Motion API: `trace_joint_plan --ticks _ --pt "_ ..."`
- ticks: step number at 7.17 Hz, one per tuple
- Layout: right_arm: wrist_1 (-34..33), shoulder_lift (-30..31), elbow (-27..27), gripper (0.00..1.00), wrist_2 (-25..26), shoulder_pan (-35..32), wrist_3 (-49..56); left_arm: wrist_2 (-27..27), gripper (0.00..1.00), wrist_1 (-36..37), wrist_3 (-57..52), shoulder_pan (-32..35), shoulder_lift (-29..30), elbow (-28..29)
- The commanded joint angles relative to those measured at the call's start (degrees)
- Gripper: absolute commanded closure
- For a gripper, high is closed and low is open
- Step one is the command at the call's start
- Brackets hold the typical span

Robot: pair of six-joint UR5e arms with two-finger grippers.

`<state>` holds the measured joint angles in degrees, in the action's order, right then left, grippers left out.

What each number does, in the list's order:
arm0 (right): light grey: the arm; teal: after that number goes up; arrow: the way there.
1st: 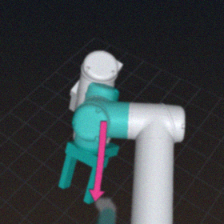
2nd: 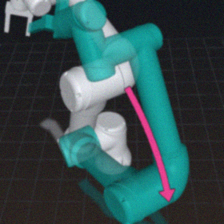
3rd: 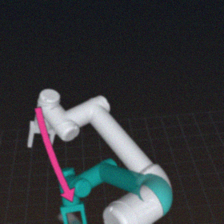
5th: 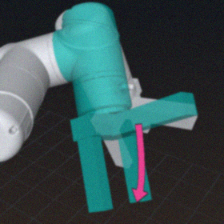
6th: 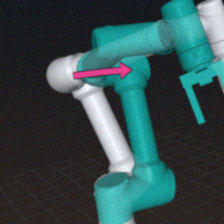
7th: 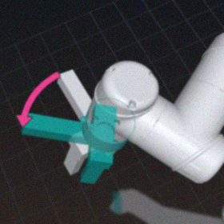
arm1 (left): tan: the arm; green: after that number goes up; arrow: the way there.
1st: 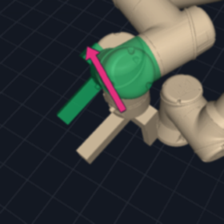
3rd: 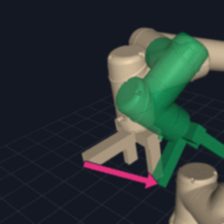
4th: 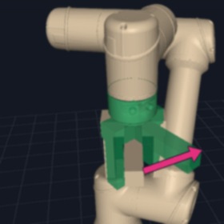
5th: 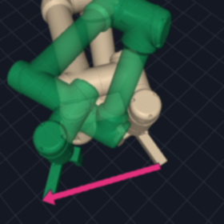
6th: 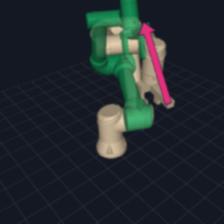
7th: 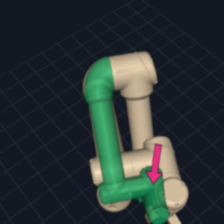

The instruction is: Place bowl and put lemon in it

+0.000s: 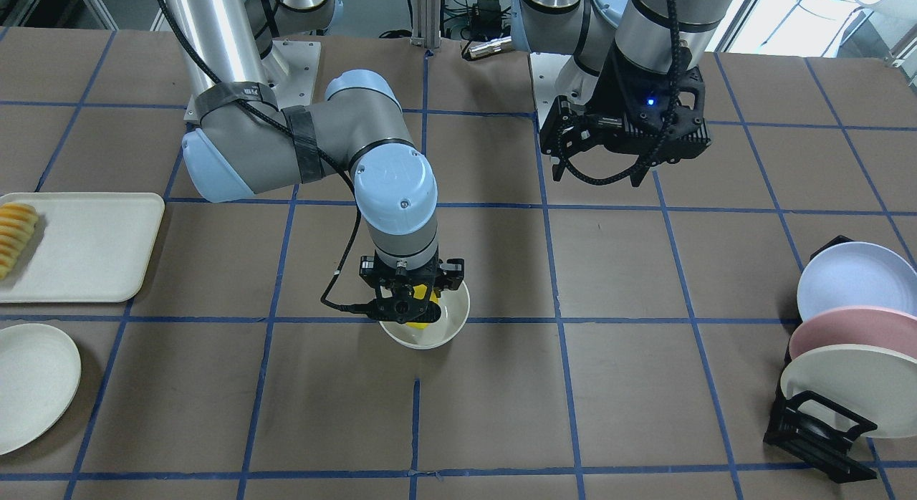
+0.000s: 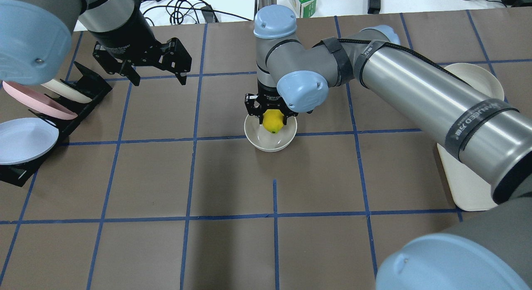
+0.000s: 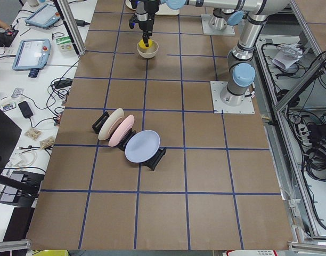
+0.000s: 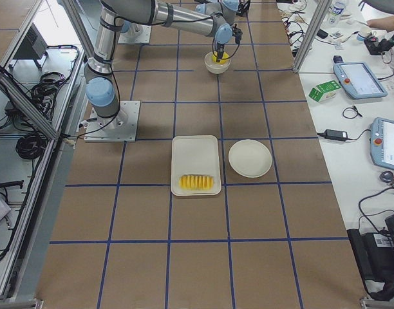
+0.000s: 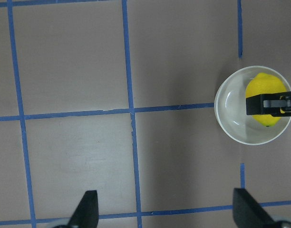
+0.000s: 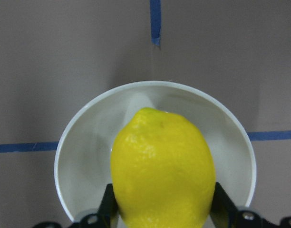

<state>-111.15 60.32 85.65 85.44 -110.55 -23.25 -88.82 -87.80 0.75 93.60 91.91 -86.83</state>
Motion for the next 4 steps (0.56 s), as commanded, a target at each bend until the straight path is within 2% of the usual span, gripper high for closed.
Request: trace_joint_plan --ticks 1,2,3,4 --pt "-0.2 -0.4 0.5 0.91 0.0 0.0 0.0 0.0 0.00 0.0 0.0 0.0 0.1 0.0" --pt "-0.4 -0.4 1.4 0.70 0.0 0.0 0.0 0.0 0.00 0.0 -0.1 0.0 0.0 0.0" --pt "-1.0 -0.6 1.6 0.58 0.0 0.0 0.0 0.0 0.00 0.0 -0.1 0.0 0.0 -0.1" --pt "-1.2 -0.6 1.6 0.57 0.0 0.0 0.0 -0.1 0.00 0.0 0.0 0.0 -0.1 -0.1"
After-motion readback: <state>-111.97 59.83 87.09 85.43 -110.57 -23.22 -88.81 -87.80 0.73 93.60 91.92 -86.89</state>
